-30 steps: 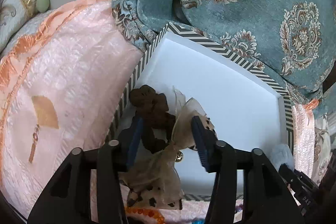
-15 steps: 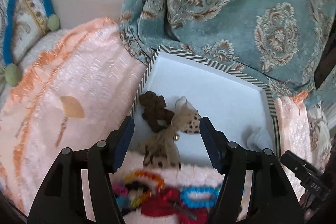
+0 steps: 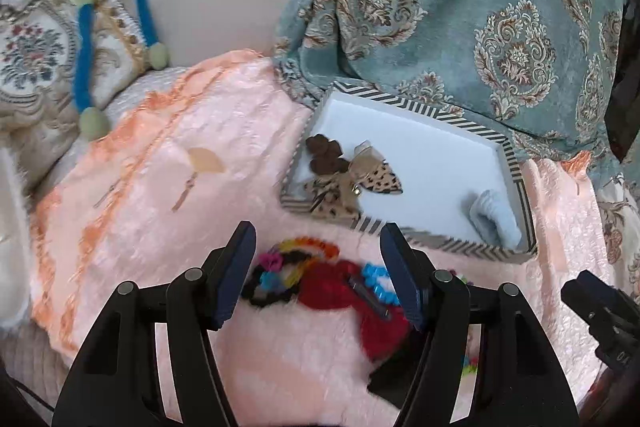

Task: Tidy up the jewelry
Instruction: 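Drop scrunchie and bow into white tray with left tool while right tool drops blue scrunchie there, then grasp black velvet clip with left tool while right tool grasps purple bead bracelet, then place black clip in white tray with left tool while right tool drops purple bracelet there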

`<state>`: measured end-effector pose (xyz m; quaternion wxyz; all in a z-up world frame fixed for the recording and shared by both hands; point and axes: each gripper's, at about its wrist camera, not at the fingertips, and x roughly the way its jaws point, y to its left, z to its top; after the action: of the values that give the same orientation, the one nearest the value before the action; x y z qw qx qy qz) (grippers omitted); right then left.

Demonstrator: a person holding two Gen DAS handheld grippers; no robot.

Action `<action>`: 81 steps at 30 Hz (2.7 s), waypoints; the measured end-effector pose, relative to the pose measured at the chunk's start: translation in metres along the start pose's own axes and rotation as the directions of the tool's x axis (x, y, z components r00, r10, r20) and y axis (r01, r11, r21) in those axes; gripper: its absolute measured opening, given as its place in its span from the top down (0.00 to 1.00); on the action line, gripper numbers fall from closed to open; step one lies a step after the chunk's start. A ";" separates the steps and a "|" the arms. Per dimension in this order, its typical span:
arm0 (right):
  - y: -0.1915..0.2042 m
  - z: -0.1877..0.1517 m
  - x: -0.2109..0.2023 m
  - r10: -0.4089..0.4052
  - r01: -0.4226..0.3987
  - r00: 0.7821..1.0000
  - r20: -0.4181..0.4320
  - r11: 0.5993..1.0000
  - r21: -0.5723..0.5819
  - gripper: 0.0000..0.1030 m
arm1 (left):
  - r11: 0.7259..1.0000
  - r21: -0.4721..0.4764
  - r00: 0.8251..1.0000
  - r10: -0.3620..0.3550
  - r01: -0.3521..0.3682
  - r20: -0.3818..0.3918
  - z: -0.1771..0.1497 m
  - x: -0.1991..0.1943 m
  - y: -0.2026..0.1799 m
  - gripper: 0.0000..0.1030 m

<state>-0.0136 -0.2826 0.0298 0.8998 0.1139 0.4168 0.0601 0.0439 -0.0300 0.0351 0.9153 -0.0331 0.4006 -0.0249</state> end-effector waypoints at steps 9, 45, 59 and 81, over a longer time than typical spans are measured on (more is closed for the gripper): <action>0.004 -0.017 -0.024 0.023 -0.023 1.000 0.004 0.999 0.029 0.36 | 1.000 0.014 1.000 0.024 -0.025 0.018 -0.030 -0.032 -0.002 0.37; -0.041 -0.057 0.007 -0.034 0.039 0.994 -0.104 0.998 0.045 0.48 | 0.978 0.124 0.965 -0.136 0.167 -0.224 -0.085 0.007 -0.055 0.36; -0.049 -0.061 0.055 -0.065 0.067 0.981 -0.181 0.998 0.002 0.74 | 0.971 0.108 0.932 -0.170 0.214 -0.319 -0.094 0.054 -0.066 0.49; -0.022 -0.013 -0.027 0.048 -0.048 0.999 0.023 0.998 -0.028 0.92 | 0.959 0.114 0.960 -0.243 0.260 -0.142 -0.056 -0.018 -0.053 0.88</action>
<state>-0.0410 -0.3079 0.0360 0.9045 0.1122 0.4023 0.0861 -0.0104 -0.0838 0.0147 0.8776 -0.0221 0.4478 -0.1696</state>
